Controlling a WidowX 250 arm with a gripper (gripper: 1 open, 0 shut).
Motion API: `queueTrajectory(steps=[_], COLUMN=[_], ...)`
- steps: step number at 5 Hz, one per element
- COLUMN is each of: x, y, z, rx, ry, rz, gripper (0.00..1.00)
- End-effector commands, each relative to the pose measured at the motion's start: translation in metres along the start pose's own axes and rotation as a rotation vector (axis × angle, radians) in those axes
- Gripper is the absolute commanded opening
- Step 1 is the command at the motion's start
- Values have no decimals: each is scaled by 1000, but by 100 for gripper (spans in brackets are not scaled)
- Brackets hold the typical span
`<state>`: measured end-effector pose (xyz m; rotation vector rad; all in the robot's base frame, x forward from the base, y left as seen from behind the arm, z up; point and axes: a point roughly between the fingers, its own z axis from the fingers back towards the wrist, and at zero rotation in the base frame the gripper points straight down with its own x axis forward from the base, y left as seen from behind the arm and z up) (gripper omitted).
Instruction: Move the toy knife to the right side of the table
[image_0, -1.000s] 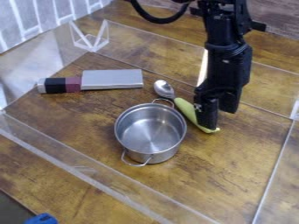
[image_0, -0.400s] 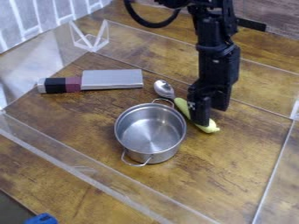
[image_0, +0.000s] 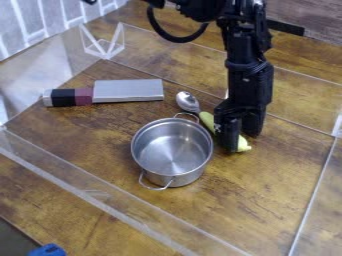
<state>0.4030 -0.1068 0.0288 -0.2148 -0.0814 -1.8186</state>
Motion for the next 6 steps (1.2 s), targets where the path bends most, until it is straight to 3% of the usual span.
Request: queueTrajectory(steps=[1,3,4,5,6], x=[-3,19,26,27,18], y=[-7,4,-7,-15,-19], z=[24,57,56,62,71], rx=[54,24,40,62,55], ry=[8,19,15,19,32], rz=[-4,71,86,122,184], gripper=[0,0,0,0,0])
